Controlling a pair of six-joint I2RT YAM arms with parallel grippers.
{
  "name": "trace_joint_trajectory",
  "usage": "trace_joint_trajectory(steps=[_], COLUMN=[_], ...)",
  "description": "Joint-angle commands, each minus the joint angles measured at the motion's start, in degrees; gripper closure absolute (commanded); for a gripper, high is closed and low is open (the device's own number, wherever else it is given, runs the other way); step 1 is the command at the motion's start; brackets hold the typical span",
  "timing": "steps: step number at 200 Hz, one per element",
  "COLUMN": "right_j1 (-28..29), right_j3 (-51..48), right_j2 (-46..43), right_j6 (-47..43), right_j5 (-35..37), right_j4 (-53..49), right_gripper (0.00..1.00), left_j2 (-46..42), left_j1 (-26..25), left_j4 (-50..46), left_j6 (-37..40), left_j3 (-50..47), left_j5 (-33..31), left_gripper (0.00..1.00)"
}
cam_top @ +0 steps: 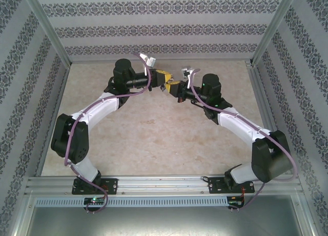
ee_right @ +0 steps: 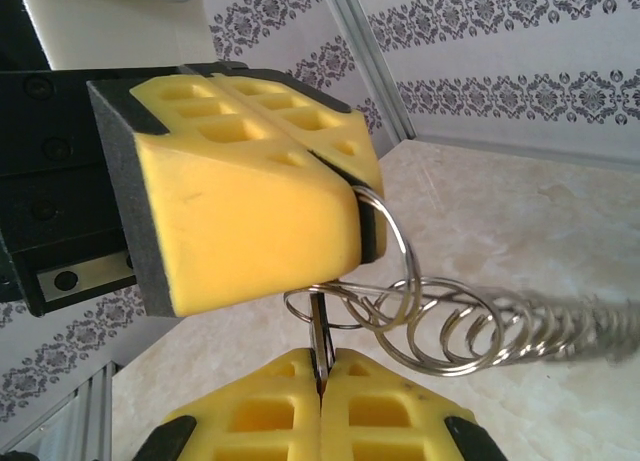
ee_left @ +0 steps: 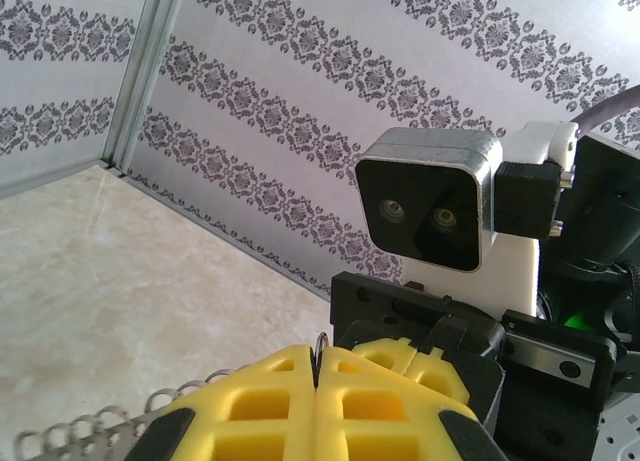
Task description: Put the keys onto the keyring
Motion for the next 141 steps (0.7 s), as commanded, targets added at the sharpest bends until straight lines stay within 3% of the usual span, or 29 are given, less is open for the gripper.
trace_joint_trajectory(steps=[1,31,53,109,141], right_j1=[0.74,-0.96,-2.78,-7.91,-8.41], right_j3=[0.19,-1.90,-3.93,-6.95,-4.82], right_j2=[0.74,-1.89,-5.02,-14.72,-14.00], right_j6=[0.16,0.71,0.84,1.17,5.81], right_j5=[-1.27,-0.29,0.75,2.30,4.82], right_j4=[-1.00,-1.21,-2.40,-5.13,-1.25], right_gripper=[1.00,0.99,0.78,0.73,0.67], left_j2=[-1.84,-1.90,-2.03,-1.54,-1.65], left_j1=[-0.48,-0.48,-0.48,-0.48,-0.48], left_j4=[5.00,5.68,5.90,8.80,11.42], left_j6=[-0.37,-0.64,-0.50,-1.86,-2.97], left_j3=[0.04,-0.31,-0.57,-1.25,-2.14], left_j5=[-0.30,-0.20,-0.21,-0.16,-0.30], left_gripper=[1.00,1.00,1.00,1.00,1.00])
